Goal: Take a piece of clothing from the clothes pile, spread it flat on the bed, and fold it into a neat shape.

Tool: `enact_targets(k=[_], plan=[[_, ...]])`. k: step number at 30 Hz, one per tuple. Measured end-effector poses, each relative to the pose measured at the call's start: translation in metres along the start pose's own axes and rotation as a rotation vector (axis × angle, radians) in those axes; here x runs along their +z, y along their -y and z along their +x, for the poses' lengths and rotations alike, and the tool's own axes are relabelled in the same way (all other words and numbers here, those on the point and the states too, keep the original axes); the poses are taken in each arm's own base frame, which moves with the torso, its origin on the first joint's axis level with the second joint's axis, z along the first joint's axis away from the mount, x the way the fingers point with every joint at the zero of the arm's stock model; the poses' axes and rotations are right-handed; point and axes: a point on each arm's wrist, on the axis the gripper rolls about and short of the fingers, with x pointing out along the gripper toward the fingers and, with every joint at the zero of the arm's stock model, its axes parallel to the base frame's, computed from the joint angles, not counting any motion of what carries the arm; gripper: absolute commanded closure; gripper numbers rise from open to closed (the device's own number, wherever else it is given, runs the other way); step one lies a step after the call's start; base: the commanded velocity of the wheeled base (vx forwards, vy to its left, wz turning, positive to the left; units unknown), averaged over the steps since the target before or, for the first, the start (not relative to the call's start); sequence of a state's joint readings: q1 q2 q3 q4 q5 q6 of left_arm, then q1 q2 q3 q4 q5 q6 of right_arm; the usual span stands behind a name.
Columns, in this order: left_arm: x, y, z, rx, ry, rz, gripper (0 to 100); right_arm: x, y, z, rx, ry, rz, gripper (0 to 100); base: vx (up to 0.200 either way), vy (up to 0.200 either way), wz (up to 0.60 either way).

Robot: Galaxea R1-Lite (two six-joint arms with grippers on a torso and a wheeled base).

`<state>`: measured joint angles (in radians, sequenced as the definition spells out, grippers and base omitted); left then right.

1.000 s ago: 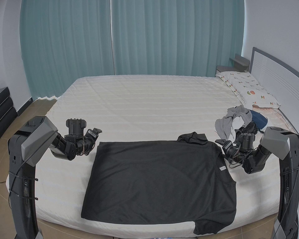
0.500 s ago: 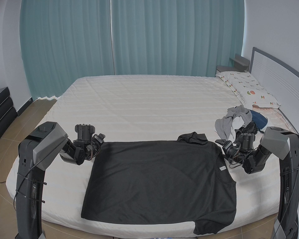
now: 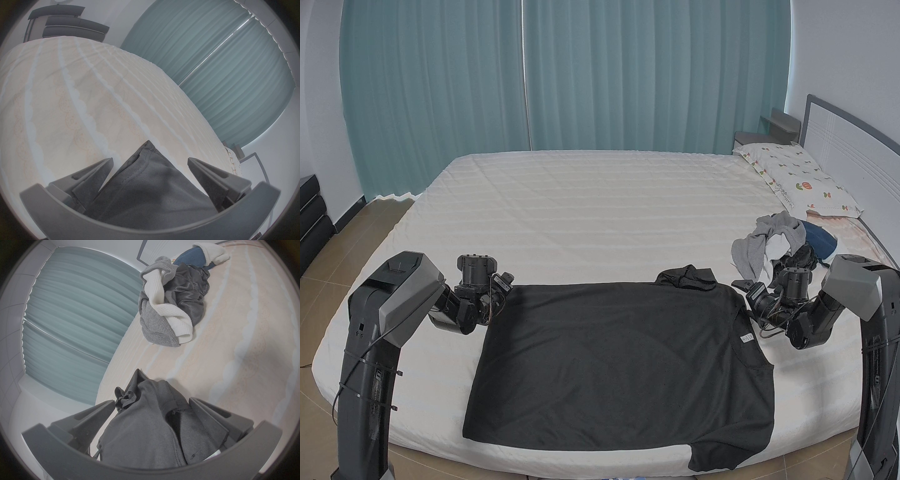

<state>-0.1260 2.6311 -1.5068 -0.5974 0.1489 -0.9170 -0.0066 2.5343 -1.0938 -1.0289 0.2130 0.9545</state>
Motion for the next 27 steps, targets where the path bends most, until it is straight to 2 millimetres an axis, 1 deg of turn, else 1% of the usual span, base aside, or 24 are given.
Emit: enact_targets(k=[6, 13, 27], plan=[[-0.001, -0.002, 0.004, 0.004, 0.008, 0.013, 100, 0.0, 0.0, 0.0, 0.0, -0.001, -0.001, 0, 0.0, 0.0, 0.0], [0.004, -0.001, 0.01, 0.026, 0.077, 0.003, 100, -0.001, 0.0, 0.0, -0.001, -0.002, 0.0, 0, 0.0, 0.0, 0.0], [0.011, 0.0, 0.013, 0.031, 0.124, -0.039, 100, 0.0, 0.0, 0.0, -0.001, -0.001, 0.0, 0, 0.0, 0.0, 0.0]])
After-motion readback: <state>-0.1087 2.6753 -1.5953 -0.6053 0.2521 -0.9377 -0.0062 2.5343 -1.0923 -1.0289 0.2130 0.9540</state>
